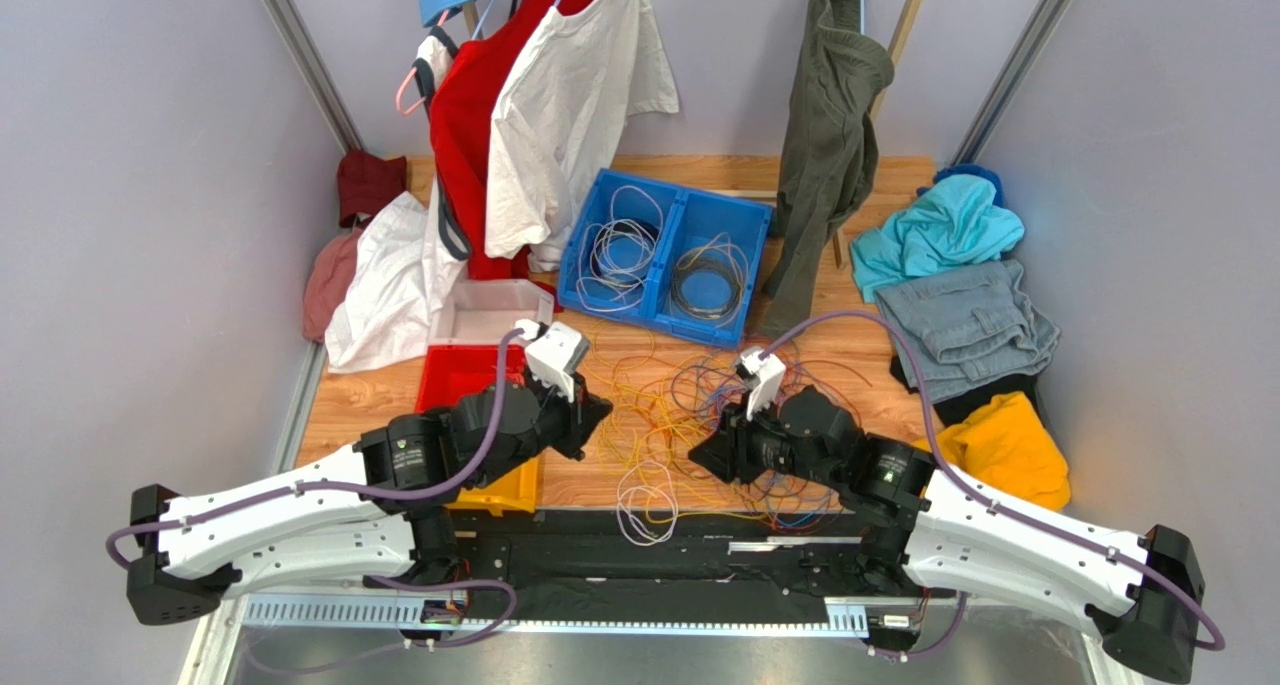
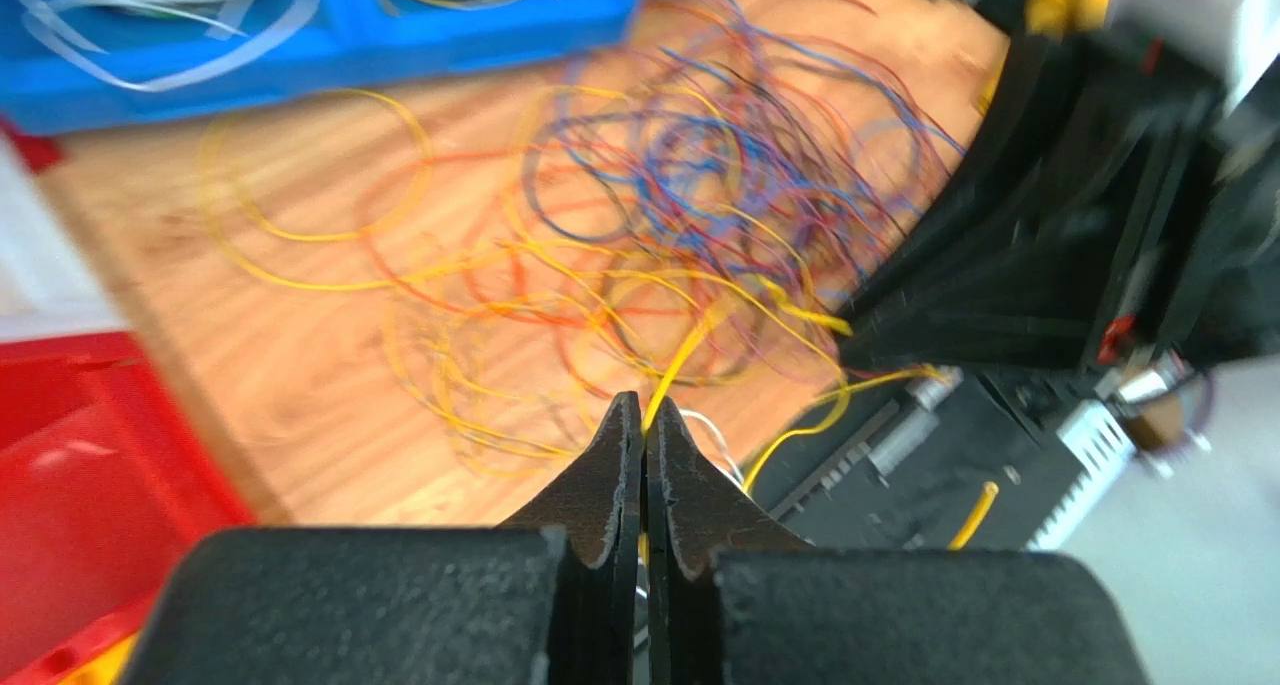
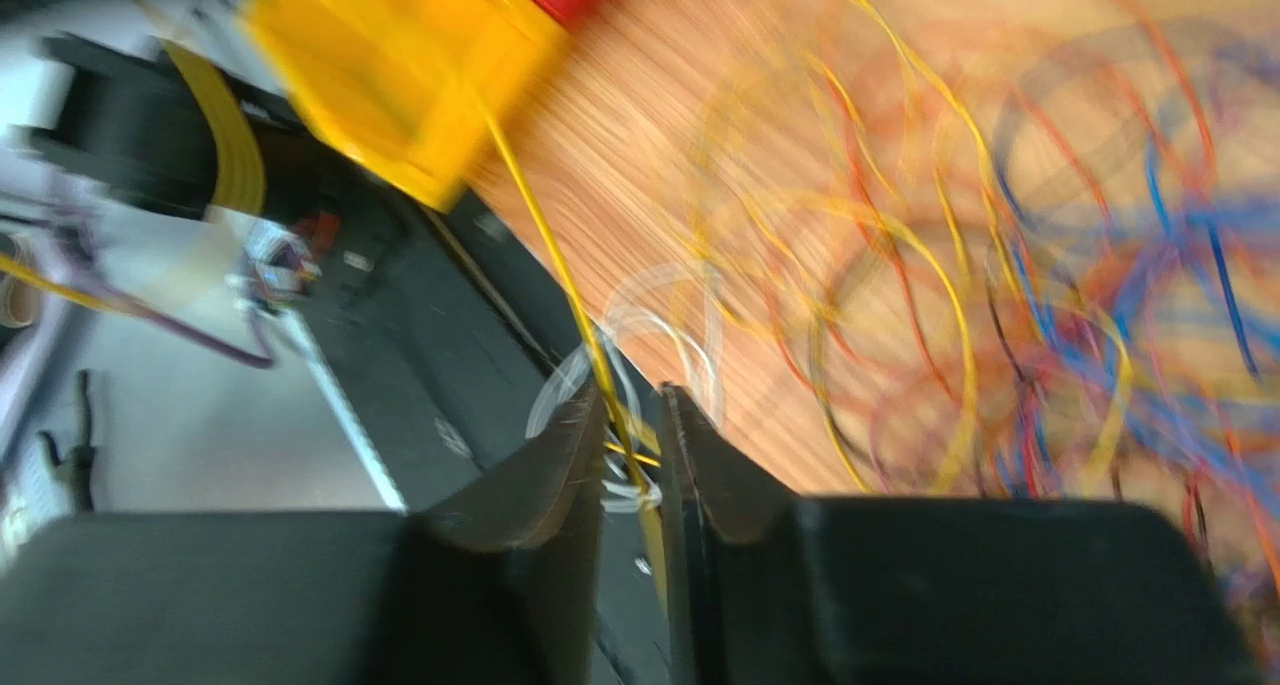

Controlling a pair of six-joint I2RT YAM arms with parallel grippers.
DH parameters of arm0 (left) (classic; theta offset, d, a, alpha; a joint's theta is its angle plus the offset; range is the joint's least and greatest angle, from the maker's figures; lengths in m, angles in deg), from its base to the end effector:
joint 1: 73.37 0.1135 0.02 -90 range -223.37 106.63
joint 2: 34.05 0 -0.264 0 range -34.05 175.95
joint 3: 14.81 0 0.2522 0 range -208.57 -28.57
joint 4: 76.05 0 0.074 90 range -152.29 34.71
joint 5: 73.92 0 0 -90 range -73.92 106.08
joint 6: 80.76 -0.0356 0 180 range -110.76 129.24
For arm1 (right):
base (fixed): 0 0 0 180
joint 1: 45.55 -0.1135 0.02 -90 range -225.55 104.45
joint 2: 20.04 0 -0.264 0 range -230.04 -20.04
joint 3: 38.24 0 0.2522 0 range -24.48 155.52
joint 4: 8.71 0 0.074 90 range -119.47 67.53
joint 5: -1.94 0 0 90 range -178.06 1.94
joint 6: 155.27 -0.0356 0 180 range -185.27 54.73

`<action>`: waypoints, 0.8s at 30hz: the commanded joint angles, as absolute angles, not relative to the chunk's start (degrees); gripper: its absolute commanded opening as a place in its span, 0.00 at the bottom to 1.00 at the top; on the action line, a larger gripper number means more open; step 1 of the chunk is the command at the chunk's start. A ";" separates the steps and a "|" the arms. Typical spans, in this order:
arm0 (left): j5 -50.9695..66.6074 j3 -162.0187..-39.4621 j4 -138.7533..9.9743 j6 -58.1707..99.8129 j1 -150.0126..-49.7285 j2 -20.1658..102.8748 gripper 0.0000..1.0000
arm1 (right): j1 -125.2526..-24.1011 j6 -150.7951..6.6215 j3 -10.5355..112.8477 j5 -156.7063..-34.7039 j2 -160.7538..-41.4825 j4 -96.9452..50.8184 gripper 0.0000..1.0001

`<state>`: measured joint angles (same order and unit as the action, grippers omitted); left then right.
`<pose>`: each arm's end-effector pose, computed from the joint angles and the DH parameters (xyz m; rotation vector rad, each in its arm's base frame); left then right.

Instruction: Untangle the cables

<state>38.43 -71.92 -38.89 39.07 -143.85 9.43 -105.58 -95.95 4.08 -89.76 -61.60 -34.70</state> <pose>0.0701 -0.1572 0.3119 0.4546 1.9770 -0.7575 0.0859 0.1511 0.2453 -0.5692 2.0931 1.0014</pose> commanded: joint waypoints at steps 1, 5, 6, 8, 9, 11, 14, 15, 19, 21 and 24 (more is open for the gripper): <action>45.61 -77.08 -39.35 36.41 -143.24 7.70 0.00 | -105.05 -98.67 1.27 -86.84 -58.72 -39.87 0.39; 49.56 -87.86 -37.06 29.75 -143.24 8.48 0.00 | -105.05 -97.36 1.01 -86.39 -53.10 -40.66 0.54; 50.52 -90.07 -36.80 28.33 -143.33 8.92 0.00 | -105.05 -97.00 1.01 -86.39 -52.21 -40.92 0.57; 50.88 -97.17 -36.10 24.30 -143.24 11.20 0.00 | -105.05 -96.39 0.92 -86.48 -49.75 -41.28 0.58; 51.15 -99.56 -35.75 23.31 -143.24 12.08 0.00 | -105.05 -96.21 0.84 -86.48 -49.05 -41.19 0.59; 50.89 -106.22 -35.04 20.50 -143.24 14.97 0.00 | -105.05 -95.95 0.57 -86.57 -47.55 -41.10 0.59; 49.75 -112.83 -34.69 17.95 -143.24 18.05 0.00 | -105.05 -95.51 0.48 -86.22 -47.55 -40.66 0.59; 48.79 -114.08 -34.60 17.51 -143.24 18.76 0.00 | -105.05 -95.42 0.57 -86.13 -47.72 -40.23 0.59; 47.81 -120.22 -32.50 16.10 -143.24 21.75 0.00 | -105.05 -95.07 0.40 -86.04 -49.21 -37.33 0.59; 47.55 -121.29 -31.70 15.92 -143.24 22.81 0.00 | -105.05 -94.98 0.31 -87.09 -50.00 -34.78 0.59; 47.55 -121.82 -31.70 15.66 -143.24 23.25 0.00 | -105.05 -94.98 -0.13 -91.48 -51.76 -30.39 0.62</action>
